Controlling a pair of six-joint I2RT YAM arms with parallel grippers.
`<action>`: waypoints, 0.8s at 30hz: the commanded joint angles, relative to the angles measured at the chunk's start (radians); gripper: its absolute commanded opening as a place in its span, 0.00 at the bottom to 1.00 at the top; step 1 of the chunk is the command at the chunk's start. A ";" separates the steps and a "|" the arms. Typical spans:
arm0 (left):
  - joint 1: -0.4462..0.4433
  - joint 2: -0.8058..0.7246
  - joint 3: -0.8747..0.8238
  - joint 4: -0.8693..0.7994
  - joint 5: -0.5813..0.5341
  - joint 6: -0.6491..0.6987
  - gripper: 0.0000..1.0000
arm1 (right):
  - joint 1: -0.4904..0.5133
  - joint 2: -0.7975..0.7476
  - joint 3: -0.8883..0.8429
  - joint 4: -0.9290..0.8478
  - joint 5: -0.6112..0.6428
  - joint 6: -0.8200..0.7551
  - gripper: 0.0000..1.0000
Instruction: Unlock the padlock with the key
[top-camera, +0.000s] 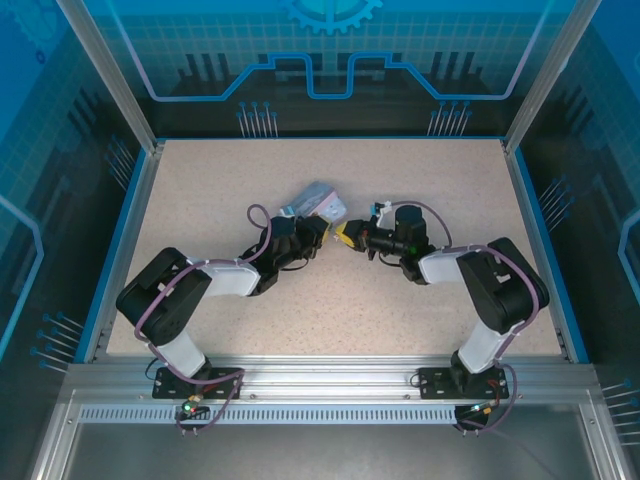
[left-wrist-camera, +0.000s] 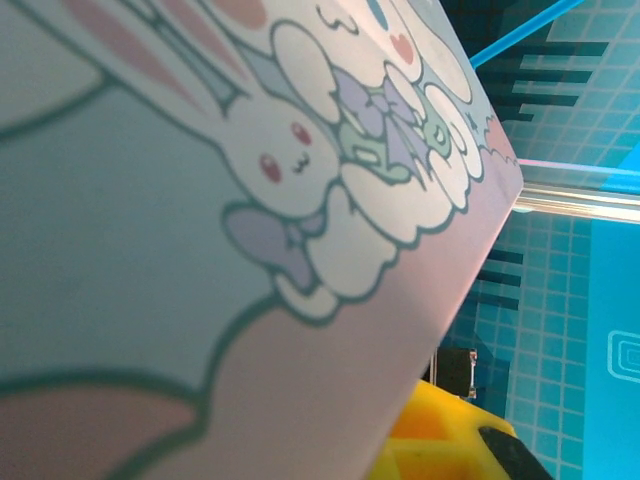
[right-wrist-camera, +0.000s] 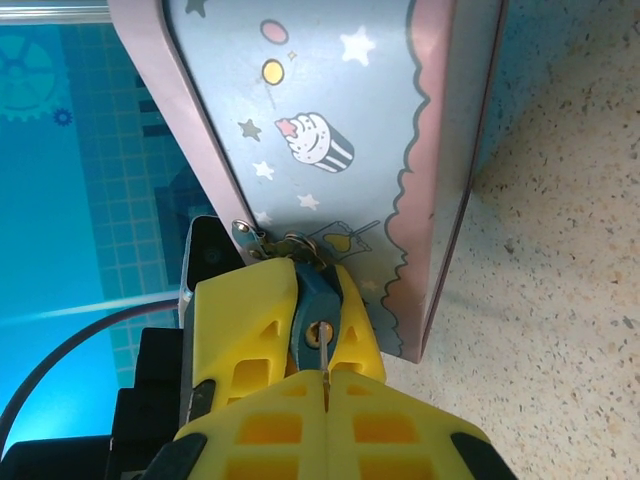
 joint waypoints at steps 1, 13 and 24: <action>-0.054 -0.007 -0.020 0.038 0.179 -0.009 0.00 | 0.012 -0.088 0.084 -0.110 0.058 -0.107 0.00; -0.057 0.008 -0.011 0.052 0.179 -0.016 0.00 | 0.019 -0.079 0.081 -0.149 0.082 -0.148 0.00; -0.059 0.005 -0.019 0.059 0.180 -0.019 0.00 | 0.010 -0.011 0.019 0.092 0.068 -0.018 0.00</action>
